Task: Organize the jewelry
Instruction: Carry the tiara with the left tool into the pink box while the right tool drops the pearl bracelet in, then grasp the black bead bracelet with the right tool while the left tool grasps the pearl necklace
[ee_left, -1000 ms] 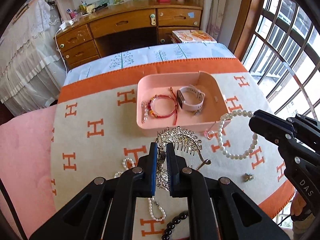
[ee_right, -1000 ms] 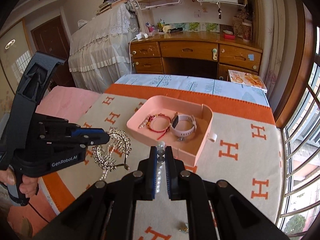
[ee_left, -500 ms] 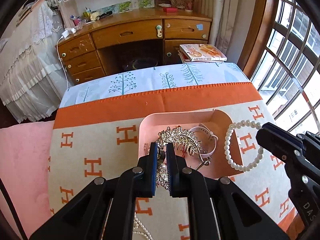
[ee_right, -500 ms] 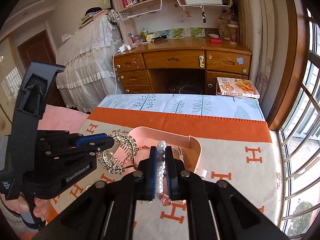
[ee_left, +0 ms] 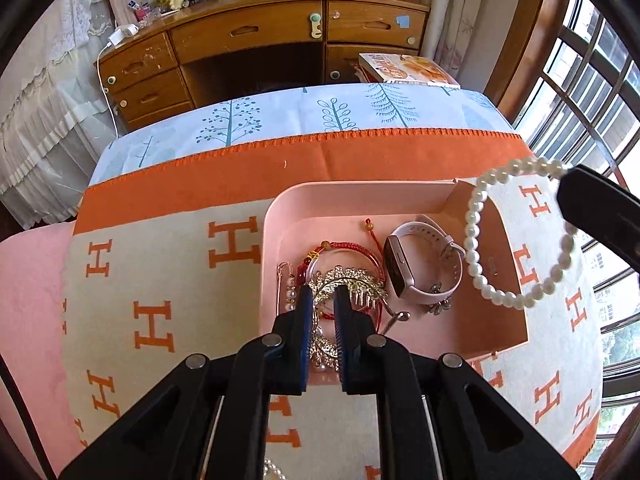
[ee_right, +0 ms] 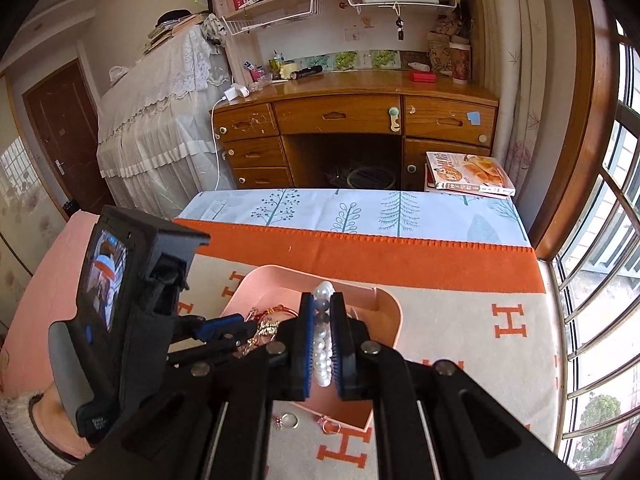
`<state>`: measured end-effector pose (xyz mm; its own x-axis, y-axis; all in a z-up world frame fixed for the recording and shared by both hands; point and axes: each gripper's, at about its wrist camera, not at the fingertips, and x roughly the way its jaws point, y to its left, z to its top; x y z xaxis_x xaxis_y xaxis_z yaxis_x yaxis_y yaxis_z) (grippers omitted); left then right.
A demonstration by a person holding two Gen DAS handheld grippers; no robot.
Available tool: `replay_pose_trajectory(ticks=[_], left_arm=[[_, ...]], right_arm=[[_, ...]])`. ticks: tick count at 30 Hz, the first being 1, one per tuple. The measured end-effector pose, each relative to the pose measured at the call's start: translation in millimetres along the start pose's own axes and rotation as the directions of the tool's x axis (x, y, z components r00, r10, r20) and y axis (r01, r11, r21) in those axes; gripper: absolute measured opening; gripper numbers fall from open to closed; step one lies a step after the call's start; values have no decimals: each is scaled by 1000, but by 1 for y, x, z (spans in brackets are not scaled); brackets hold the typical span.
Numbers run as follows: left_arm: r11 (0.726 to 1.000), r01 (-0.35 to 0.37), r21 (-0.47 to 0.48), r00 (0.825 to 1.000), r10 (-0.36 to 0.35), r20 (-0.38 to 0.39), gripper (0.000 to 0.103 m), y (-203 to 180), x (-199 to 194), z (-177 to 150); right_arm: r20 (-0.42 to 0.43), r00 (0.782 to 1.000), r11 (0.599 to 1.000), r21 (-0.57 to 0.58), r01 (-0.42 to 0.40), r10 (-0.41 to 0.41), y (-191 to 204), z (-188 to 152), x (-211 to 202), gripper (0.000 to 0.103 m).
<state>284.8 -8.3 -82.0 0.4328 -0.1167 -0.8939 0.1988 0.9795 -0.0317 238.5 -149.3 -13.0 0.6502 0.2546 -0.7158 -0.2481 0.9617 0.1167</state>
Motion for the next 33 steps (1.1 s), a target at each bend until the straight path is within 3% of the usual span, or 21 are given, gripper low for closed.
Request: replay_pose_trajectory(ticks=[4, 13, 19, 27, 33], left_arm=[[1000, 9, -13, 999, -8, 33, 10, 16, -21, -8], [998, -46, -51, 998, 49, 47, 16, 64, -39, -34], [994, -71, -77, 997, 74, 35, 17, 92, -37, -51], [992, -72, -105, 997, 73, 9, 17, 108, -32, -69], [993, -70, -93, 998, 70, -2, 18, 102, -36, -89]], right_arm=[[-26, 999, 1000, -3, -23, 23, 13, 7, 17, 8], [-72, 995, 998, 17, -68, 69, 43, 19, 59, 8], [-174, 982, 997, 22, 77, -72, 29, 10, 88, 8], [-193, 977, 993, 61, 105, -92, -3, -11, 66, 8], [-200, 979, 997, 57, 60, -47, -8, -37, 36, 8]])
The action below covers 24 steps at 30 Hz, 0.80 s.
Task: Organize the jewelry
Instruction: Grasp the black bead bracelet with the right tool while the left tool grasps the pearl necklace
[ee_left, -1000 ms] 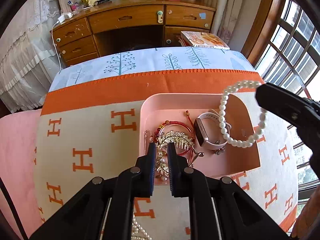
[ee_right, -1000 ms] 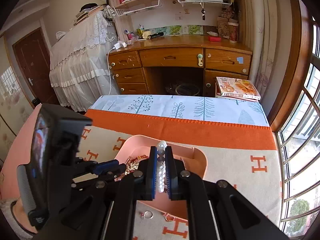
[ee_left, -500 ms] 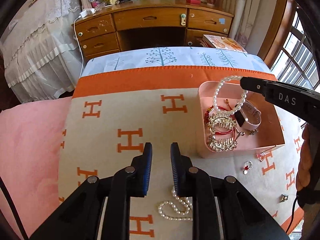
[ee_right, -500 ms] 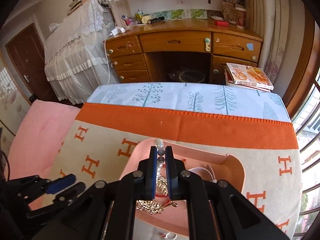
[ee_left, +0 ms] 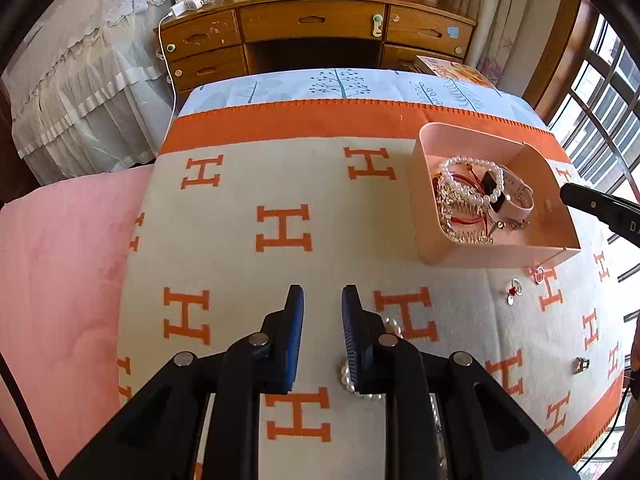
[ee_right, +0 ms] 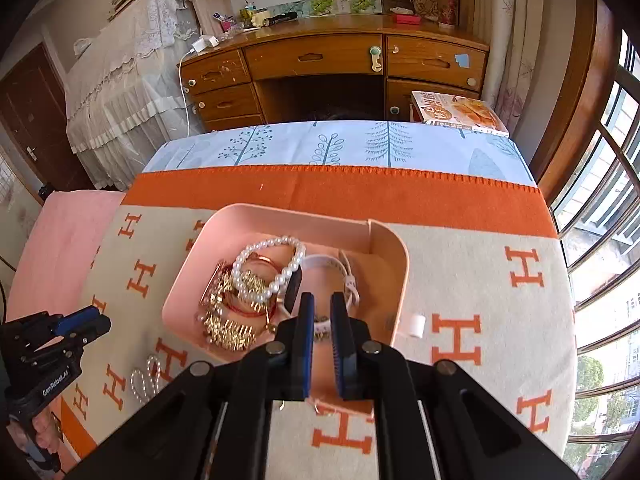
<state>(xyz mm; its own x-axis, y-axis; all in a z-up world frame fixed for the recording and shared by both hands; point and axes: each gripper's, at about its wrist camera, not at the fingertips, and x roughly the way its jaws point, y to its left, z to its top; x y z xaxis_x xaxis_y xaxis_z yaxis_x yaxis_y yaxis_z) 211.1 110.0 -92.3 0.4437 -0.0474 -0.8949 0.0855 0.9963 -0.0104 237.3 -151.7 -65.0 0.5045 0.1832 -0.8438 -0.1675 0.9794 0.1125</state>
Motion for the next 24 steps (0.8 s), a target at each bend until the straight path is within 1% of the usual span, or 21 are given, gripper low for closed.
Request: replay_pose_trajectory(ticks=[4, 7, 9, 13, 15, 18, 20, 22, 23, 24], left_arm=[[1000, 9, 17, 1000, -8, -16, 22, -5, -5, -22], [999, 20, 26, 1000, -20, -20, 29, -8, -11, -40], [999, 28, 30, 999, -27, -23, 35, -11, -15, -54], [998, 48, 42, 999, -47, -25, 37, -17, -24, -79], [998, 55, 38, 998, -54, -18, 41, -19, -30, -92], [998, 64, 28, 998, -63, -12, 44, -22, -34, -107], [997, 82, 17, 997, -82, -8, 45, -23, -37, -115], [996, 84, 10, 996, -84, 3, 45, -25, -38, -124], [997, 83, 6, 997, -83, 11, 46, -25, -39, -127], [997, 82, 3, 996, -82, 17, 49, -25, -39, -130]], right_arm=[[-16, 999, 999, 3, -46, 46, -2, -28, -14, 8], [-37, 996, 997, -8, -80, 80, 0, -52, -23, 8], [-50, 994, 995, -26, -101, 99, 4, -68, -30, 8], [-81, 986, 986, -66, -152, 146, 17, -103, -40, 9], [-97, 982, 980, -98, -173, 164, 27, -120, -43, 10], [-119, 977, 969, -155, -192, 175, 44, -144, -44, 16], [-129, 976, 962, -186, -198, 176, 54, -156, -44, 17], [-137, 974, 957, -203, -209, 183, 61, -164, -41, 17], [-140, 972, 955, -207, -213, 187, 64, -167, -40, 17], [-142, 972, 954, -212, -213, 186, 66, -170, -38, 17]])
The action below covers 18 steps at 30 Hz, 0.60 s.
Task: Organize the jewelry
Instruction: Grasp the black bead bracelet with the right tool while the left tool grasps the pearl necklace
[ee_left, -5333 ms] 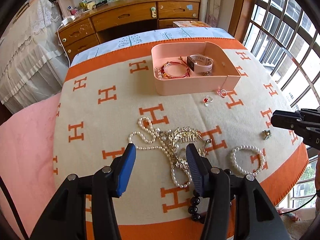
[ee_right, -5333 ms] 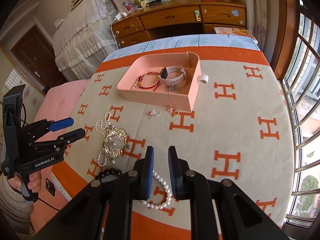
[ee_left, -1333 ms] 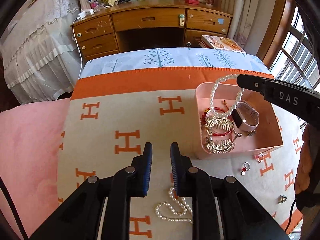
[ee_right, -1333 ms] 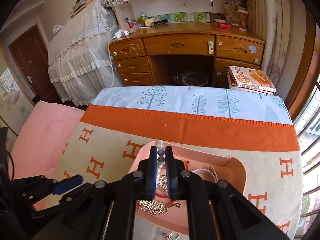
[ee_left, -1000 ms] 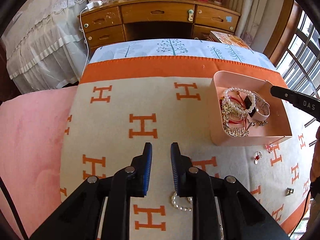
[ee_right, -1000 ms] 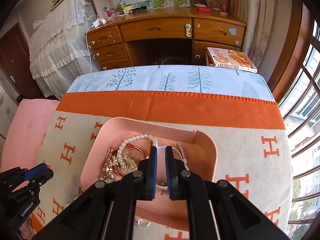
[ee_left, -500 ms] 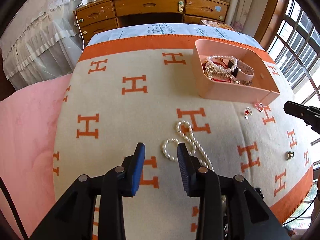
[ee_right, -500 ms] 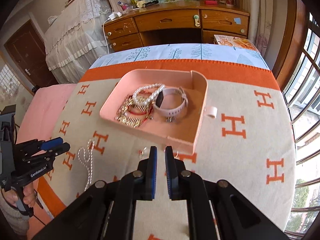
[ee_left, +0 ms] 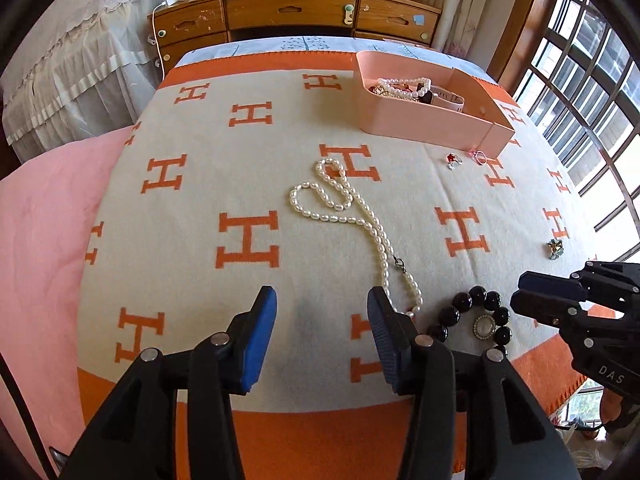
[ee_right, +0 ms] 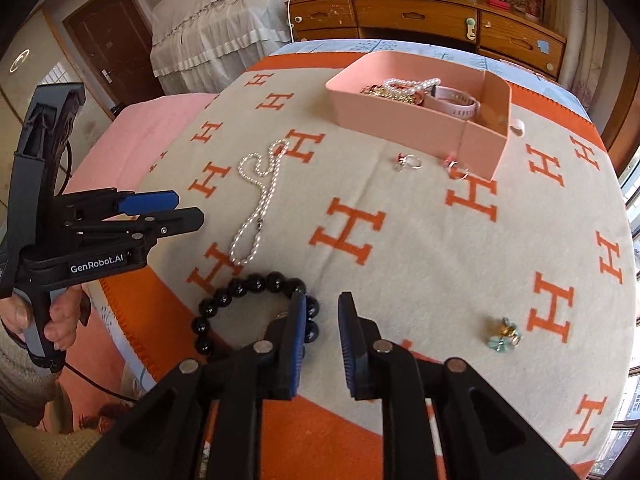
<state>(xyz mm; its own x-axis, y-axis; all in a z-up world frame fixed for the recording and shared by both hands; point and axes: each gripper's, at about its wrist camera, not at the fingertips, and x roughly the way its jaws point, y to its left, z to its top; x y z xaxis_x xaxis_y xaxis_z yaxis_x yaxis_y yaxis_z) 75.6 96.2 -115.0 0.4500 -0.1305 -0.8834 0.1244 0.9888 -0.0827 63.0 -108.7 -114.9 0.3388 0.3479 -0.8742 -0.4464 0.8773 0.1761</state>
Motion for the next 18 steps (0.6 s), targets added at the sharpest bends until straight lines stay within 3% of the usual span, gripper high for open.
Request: replay_pose_trajectory(ticks=[3, 9, 18], left_arm=[[1000, 8, -14, 1000, -8, 14, 56, 1, 1, -5], [998, 43, -51, 999, -42, 20, 56, 6, 6, -13], [993, 76, -90, 997, -75, 18, 56, 6, 15, -16]], right_arm=[[-15, 1000, 1000, -12, 24, -24, 2, 0, 10, 17], [-40, 999, 999, -39, 28, -30, 8, 1, 23, 17], [2, 997, 993, -84, 79, -79, 16, -2, 24, 15]])
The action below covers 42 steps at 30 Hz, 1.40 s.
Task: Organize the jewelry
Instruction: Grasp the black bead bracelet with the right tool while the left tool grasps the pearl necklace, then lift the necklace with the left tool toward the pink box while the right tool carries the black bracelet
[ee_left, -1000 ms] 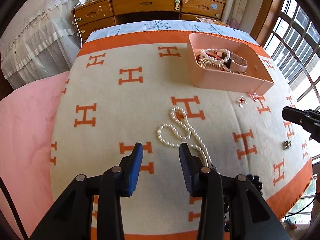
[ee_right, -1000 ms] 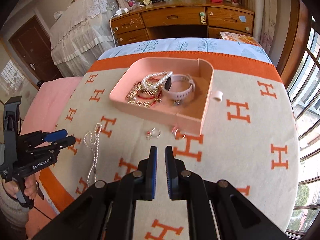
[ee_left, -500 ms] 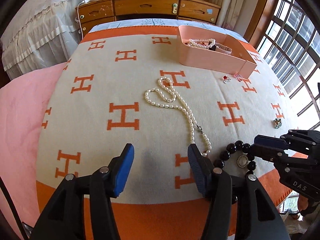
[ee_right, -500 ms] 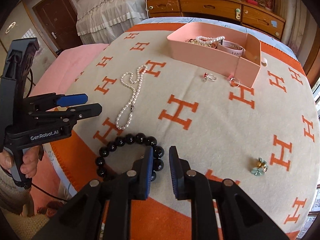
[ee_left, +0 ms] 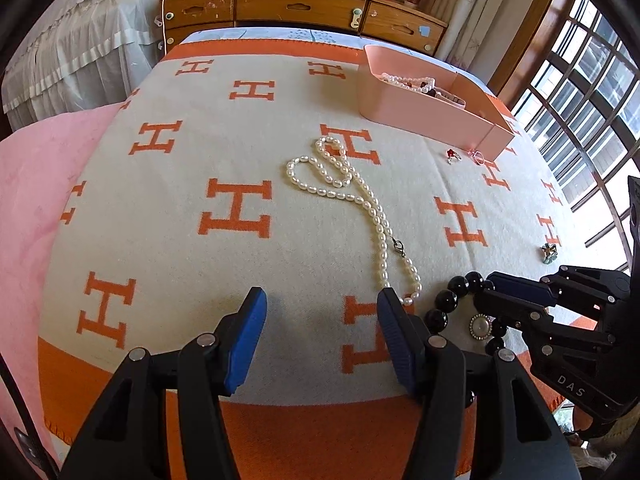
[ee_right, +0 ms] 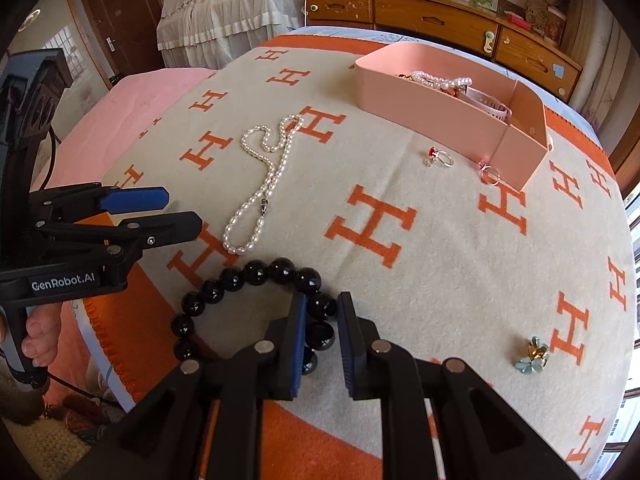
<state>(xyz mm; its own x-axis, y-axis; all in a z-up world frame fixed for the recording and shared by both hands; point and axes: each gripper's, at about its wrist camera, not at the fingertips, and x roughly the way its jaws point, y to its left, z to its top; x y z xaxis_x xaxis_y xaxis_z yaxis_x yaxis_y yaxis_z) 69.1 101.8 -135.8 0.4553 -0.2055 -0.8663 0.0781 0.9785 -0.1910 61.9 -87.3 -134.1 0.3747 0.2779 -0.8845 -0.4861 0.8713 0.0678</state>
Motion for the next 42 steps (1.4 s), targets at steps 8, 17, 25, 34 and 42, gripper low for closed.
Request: replay_pose_trajectory(ticks=[8, 17, 25, 34, 42], left_arm=[[1000, 4, 5, 1000, -4, -19, 56, -13, 9, 11], [1000, -20, 20, 997, 21, -72, 56, -37, 30, 37], [985, -98, 145, 989, 113, -99, 31, -60, 42, 50], [996, 72, -47, 990, -77, -115, 2, -48, 34, 77], [995, 85, -43, 996, -83, 41, 2, -56, -19, 99]], right_arm=[[103, 994, 947, 316, -58, 26, -71, -25, -17, 15], [186, 982, 933, 348, -93, 29, -91, -48, -26, 15], [245, 968, 944, 305, -125, 49, -93, -53, -26, 15], [282, 952, 922, 323, -212, 120, -103, -58, -24, 15], [286, 947, 910, 336, -244, 148, -107, -59, -22, 15]])
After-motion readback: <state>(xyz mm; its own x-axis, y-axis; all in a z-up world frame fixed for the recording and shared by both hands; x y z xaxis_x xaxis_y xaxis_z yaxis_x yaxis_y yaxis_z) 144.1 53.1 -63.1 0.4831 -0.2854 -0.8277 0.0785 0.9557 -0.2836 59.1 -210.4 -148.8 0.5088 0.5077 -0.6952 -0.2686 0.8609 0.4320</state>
